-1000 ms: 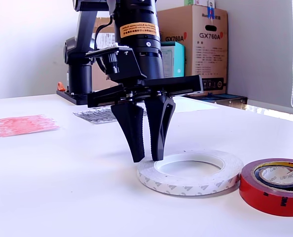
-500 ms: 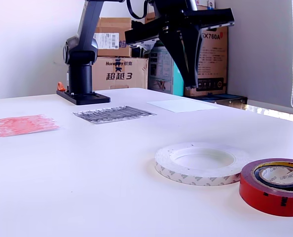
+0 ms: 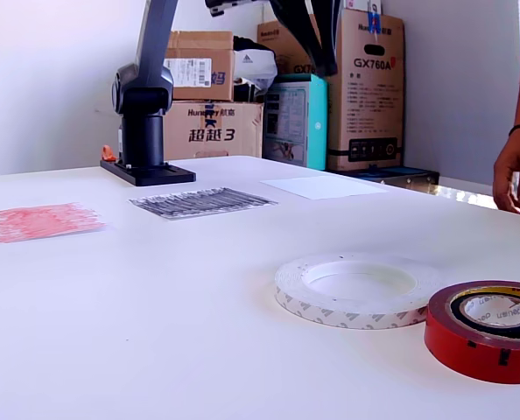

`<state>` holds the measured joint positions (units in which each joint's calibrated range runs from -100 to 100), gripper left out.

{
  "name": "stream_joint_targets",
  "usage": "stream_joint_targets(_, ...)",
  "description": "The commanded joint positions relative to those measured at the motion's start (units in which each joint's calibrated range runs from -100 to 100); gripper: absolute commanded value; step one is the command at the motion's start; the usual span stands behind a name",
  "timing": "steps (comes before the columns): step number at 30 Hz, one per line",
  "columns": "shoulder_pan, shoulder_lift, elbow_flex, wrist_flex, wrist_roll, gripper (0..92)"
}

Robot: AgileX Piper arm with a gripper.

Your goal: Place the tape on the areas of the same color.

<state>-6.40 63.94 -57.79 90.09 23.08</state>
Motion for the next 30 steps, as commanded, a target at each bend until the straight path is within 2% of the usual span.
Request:
stream_joint_targets(1,-0.77,2.57,0.50,-3.16,-5.39,8.9)
stream_joint_targets(7,-1.79,7.81,-0.05,-10.88,-3.02,31.5)
stream_joint_targets(14,-3.45,11.36,-0.05,-11.39,-0.40,52.1)
stream_joint_targets(30,-0.93,13.05,0.86,-10.71,2.39,54.0)
